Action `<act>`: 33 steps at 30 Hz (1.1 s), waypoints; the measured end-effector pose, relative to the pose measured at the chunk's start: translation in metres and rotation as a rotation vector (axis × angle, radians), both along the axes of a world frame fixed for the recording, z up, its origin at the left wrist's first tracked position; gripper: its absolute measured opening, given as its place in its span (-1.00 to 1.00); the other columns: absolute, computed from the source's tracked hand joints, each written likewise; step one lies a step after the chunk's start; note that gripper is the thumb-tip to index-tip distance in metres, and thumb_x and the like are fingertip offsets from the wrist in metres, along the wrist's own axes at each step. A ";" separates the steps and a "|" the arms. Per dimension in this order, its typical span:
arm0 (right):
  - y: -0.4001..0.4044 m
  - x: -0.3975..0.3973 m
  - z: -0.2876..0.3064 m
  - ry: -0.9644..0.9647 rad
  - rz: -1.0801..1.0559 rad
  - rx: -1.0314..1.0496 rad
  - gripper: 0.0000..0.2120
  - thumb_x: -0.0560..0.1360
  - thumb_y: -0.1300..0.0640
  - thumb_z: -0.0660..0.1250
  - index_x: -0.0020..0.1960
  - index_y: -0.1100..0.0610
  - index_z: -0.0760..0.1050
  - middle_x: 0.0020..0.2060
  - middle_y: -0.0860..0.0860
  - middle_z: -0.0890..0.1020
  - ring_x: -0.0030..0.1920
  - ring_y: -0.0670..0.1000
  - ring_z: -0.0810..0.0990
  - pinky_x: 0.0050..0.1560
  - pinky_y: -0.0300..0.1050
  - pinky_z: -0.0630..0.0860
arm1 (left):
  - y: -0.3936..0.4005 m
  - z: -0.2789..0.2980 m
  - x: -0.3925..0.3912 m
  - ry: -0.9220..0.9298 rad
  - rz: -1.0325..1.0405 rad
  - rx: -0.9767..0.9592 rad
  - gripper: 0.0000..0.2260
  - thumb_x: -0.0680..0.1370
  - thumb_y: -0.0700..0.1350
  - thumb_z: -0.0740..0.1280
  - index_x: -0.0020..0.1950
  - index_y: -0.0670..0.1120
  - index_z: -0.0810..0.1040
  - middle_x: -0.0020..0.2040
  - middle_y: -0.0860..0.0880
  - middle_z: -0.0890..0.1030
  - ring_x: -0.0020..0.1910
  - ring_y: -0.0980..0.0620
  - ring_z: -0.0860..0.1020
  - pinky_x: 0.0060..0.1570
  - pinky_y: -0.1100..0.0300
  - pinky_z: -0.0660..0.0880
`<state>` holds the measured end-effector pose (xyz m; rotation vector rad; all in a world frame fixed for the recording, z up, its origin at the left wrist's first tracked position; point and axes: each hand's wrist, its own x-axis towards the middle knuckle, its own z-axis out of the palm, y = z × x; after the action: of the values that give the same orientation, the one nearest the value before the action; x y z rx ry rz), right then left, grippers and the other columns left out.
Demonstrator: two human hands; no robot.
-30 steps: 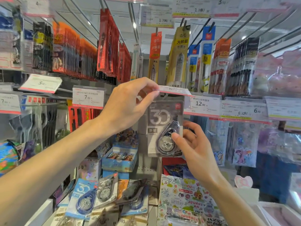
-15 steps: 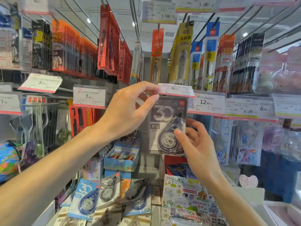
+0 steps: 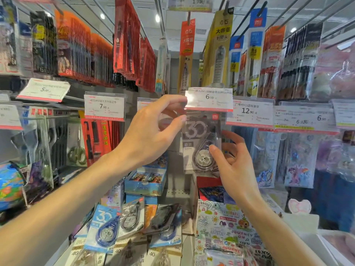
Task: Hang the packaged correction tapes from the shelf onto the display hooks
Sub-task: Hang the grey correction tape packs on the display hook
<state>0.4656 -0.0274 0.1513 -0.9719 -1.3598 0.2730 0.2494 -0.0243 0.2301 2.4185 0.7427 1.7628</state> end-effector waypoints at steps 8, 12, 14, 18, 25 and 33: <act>0.021 0.002 -0.008 -0.039 -0.011 -0.036 -0.57 0.65 -0.12 0.30 0.49 -0.32 0.33 0.13 -0.26 0.67 0.08 -0.27 0.67 -0.10 -0.40 0.58 | 0.049 -0.080 0.011 -0.106 0.016 -0.281 -0.88 0.62 0.06 0.36 0.15 0.17 0.54 0.02 0.30 0.63 0.02 0.26 0.61 -0.08 0.35 0.48; 0.044 -0.003 -0.009 -0.014 -0.030 -0.062 -0.55 0.66 -0.11 0.28 0.52 -0.24 0.30 0.13 -0.12 0.70 -0.10 -0.04 0.65 -0.11 -0.27 0.54 | 0.081 -0.085 0.028 -0.138 -0.037 -0.358 -0.69 0.65 0.07 0.31 0.39 0.22 0.41 0.04 0.26 0.64 0.08 0.27 0.60 0.02 0.34 0.51; 0.059 -0.002 -0.009 -0.004 -0.023 -0.077 -0.53 0.66 -0.13 0.27 0.54 -0.24 0.28 0.38 -0.09 0.58 0.14 -0.05 0.59 0.15 -0.12 0.54 | 0.097 -0.086 0.035 -0.158 -0.015 -0.328 -0.68 0.65 0.05 0.30 0.36 0.32 0.35 0.10 0.24 0.62 0.13 0.28 0.58 0.08 0.25 0.50; 0.088 0.002 -0.010 -0.024 -0.028 -0.115 -0.49 0.67 -0.12 0.25 0.58 -0.27 0.22 0.51 -0.24 0.43 0.48 -0.15 0.42 0.42 -0.14 0.37 | 0.127 -0.090 0.049 -0.170 0.029 -0.359 -0.65 0.66 0.03 0.28 0.37 0.37 0.30 0.42 0.12 0.47 0.37 0.01 0.48 0.35 -0.07 0.44; 0.129 0.006 -0.002 -0.034 -0.042 -0.198 -0.48 0.70 0.05 0.25 0.61 -0.14 0.21 0.38 -0.20 0.49 0.38 -0.11 0.47 0.27 -0.24 0.34 | 0.168 -0.092 0.061 -0.134 0.077 -0.532 -0.48 0.68 0.10 0.23 0.62 0.17 0.15 0.54 -0.05 0.41 0.51 -0.11 0.40 0.45 -0.11 0.37; 0.122 0.003 0.009 -0.068 -0.033 -0.256 -0.46 0.70 0.08 0.26 0.64 -0.04 0.20 0.46 0.03 0.52 0.35 -0.09 0.50 0.23 -0.24 0.36 | 0.173 -0.087 0.061 -0.089 0.128 -0.664 -0.51 0.67 0.18 0.17 0.57 0.34 0.09 0.59 -0.08 0.33 0.51 -0.16 0.37 0.46 -0.14 0.35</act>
<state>0.4682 0.0949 0.1600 -1.2242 -1.3914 0.3992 0.3103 0.1484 0.1428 1.8693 1.2509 1.3459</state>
